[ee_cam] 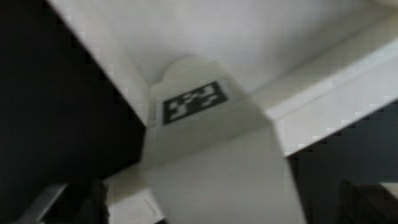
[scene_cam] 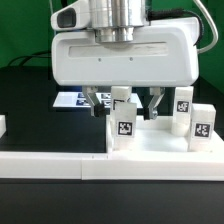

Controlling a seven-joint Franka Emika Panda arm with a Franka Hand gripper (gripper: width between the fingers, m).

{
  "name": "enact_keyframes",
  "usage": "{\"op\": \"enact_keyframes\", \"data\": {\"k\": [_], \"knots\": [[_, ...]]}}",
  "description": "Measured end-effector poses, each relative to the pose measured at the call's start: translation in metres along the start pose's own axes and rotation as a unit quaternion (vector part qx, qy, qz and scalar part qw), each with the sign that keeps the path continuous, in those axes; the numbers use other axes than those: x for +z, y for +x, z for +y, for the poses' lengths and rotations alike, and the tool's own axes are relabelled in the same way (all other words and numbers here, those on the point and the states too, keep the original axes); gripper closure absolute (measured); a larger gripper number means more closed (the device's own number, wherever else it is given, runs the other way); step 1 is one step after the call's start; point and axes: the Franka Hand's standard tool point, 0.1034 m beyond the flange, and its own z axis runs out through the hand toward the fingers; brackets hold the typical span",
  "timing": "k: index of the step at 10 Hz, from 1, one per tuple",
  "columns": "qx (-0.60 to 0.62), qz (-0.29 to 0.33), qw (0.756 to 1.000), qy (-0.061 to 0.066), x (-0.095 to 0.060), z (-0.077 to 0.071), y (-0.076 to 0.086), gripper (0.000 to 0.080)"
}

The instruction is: Assemble square table

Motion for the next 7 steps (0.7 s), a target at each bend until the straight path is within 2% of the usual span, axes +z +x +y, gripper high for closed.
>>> {"op": "enact_keyframes", "data": {"k": [1, 4, 5, 6, 7], "knots": [[-0.050, -0.005, 0.999, -0.009, 0.0024, 0.0023, -0.0010, 0.0150], [-0.036, 0.003, 0.999, -0.011, 0.0041, 0.0036, -0.0002, 0.0198], [-0.033, 0.003, 0.999, -0.011, 0.0041, 0.0037, -0.0002, 0.0420], [0.014, 0.004, 1.000, -0.010, 0.0041, 0.0035, -0.0003, 0.0420], [0.049, 0.004, 0.999, -0.010, 0.0040, 0.0038, -0.0001, 0.0511]]}}
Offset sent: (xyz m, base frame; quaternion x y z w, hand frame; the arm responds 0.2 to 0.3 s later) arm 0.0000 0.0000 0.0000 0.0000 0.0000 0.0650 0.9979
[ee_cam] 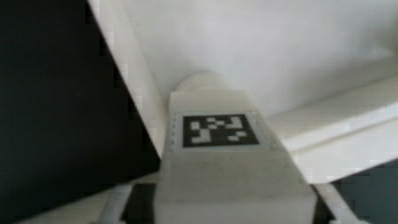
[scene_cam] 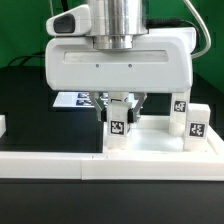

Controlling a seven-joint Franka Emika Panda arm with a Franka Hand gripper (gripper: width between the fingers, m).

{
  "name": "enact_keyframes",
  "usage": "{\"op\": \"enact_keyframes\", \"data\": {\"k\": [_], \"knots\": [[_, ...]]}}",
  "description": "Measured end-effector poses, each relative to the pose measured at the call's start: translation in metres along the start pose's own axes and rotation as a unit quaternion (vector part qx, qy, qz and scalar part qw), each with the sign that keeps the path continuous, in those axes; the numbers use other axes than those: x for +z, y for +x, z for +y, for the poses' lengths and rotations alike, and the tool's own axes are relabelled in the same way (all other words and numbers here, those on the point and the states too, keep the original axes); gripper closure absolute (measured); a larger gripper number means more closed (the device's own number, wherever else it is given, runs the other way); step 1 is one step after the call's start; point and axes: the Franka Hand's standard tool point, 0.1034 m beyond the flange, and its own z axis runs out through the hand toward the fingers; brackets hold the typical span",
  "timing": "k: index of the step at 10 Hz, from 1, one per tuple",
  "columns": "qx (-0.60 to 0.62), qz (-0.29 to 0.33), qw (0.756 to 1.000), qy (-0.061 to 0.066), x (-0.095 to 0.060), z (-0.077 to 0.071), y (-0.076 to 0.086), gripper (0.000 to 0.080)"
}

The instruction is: Assemble square table

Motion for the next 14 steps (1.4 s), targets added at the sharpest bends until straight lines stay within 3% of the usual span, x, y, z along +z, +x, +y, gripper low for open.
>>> {"op": "enact_keyframes", "data": {"k": [3, 6, 8, 10, 12, 14], "knots": [[0.114, 0.003, 0.993, 0.000, 0.0001, 0.0001, 0.0037, 0.0511], [0.341, 0.003, 0.940, -0.024, 0.0009, -0.0075, 0.0004, 0.0509], [0.490, -0.005, 0.871, -0.032, 0.0007, -0.0071, 0.0000, 0.0509], [0.646, -0.017, 0.763, -0.024, 0.0004, -0.0070, -0.0009, 0.0509], [0.708, -0.012, 0.706, -0.027, 0.0002, -0.0077, -0.0013, 0.0509], [0.737, -0.006, 0.675, -0.029, -0.0001, -0.0078, -0.0015, 0.0500]]}}
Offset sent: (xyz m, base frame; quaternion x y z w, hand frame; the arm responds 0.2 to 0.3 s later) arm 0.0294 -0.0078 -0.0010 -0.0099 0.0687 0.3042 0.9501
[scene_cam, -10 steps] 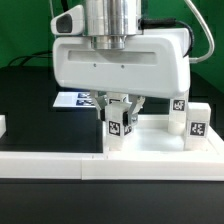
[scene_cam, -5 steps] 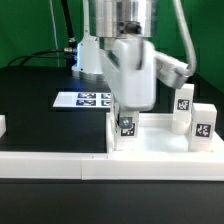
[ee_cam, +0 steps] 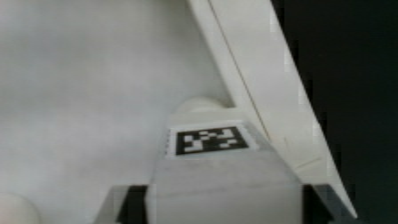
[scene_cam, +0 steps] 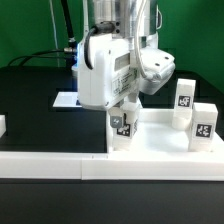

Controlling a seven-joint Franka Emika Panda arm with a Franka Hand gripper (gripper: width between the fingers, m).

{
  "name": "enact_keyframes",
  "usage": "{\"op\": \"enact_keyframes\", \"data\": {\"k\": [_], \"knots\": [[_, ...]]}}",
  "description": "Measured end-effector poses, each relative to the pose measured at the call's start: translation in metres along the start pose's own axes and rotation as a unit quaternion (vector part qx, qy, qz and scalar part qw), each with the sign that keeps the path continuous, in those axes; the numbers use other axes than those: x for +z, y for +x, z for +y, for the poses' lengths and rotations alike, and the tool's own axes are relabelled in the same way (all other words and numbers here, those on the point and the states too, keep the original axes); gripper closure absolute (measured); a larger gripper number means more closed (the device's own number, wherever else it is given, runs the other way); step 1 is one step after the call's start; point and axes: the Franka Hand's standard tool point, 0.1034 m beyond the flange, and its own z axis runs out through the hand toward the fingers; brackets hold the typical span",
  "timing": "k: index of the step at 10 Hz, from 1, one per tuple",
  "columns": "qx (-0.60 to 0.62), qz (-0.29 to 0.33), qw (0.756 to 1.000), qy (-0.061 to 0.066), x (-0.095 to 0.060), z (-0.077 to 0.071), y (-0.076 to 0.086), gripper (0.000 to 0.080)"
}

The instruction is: Assemble square table

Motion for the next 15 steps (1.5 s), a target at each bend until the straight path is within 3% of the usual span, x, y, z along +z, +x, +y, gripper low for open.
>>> {"op": "enact_keyframes", "data": {"k": [6, 7, 8, 9, 12, 15], "knots": [[0.019, 0.006, 1.000, 0.000, 0.0003, 0.0019, 0.0026, 0.0481], [0.019, 0.006, 1.000, 0.000, 0.0003, 0.0018, 0.0025, 0.0311], [0.019, 0.006, 1.000, 0.000, 0.0003, 0.0018, 0.0025, 0.0311], [0.019, 0.006, 1.000, 0.000, 0.0003, 0.0018, 0.0025, 0.0180], [-0.027, 0.004, 1.000, 0.000, -0.0021, 0.0033, 0.0016, 0.0151], [-0.154, 0.004, 0.988, -0.005, -0.0019, 0.0011, -0.0005, 0.0151]]}}
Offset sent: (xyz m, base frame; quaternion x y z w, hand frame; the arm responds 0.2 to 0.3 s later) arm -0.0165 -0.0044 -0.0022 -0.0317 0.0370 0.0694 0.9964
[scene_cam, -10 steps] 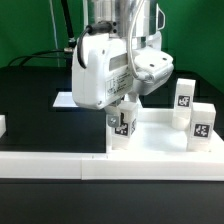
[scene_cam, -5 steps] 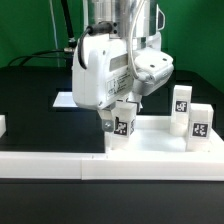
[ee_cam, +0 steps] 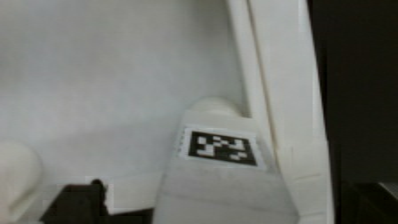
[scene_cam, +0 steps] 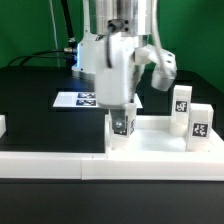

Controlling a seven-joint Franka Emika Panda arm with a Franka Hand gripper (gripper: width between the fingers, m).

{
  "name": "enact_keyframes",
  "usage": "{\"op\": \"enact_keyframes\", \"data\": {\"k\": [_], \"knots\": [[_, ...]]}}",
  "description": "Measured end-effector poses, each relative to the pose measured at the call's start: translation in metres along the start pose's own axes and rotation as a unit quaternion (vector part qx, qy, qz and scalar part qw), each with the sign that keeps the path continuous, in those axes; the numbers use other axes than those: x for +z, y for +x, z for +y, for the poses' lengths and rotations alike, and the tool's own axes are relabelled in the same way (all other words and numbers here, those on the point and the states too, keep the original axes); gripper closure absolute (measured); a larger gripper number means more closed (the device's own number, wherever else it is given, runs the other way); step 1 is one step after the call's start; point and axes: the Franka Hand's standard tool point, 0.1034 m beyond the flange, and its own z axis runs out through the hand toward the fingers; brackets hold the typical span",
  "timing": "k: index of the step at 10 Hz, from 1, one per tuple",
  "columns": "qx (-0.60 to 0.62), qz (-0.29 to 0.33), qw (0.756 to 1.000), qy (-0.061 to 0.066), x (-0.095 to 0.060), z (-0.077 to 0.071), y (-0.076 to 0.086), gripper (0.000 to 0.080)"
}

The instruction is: Assemble square table

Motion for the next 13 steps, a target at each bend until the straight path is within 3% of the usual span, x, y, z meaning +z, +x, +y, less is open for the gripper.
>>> {"op": "enact_keyframes", "data": {"k": [3, 4, 5, 6, 10, 11, 13], "knots": [[-0.011, 0.000, 1.000, 0.000, 0.001, 0.000, 0.000, 0.0151], [-0.063, 0.000, 0.998, 0.000, 0.000, 0.000, 0.001, 0.0151], [-0.151, 0.005, 0.989, -0.001, 0.000, 0.001, -0.003, 0.0151], [-0.238, 0.009, 0.971, 0.007, 0.002, 0.001, -0.007, 0.0151], [-0.466, 0.020, 0.885, 0.011, 0.006, 0.000, 0.004, 0.0151], [-0.483, 0.024, 0.875, 0.012, 0.005, -0.001, 0.004, 0.0151], [-0.474, 0.024, 0.880, 0.012, 0.005, -0.001, 0.005, 0.0180]]}}
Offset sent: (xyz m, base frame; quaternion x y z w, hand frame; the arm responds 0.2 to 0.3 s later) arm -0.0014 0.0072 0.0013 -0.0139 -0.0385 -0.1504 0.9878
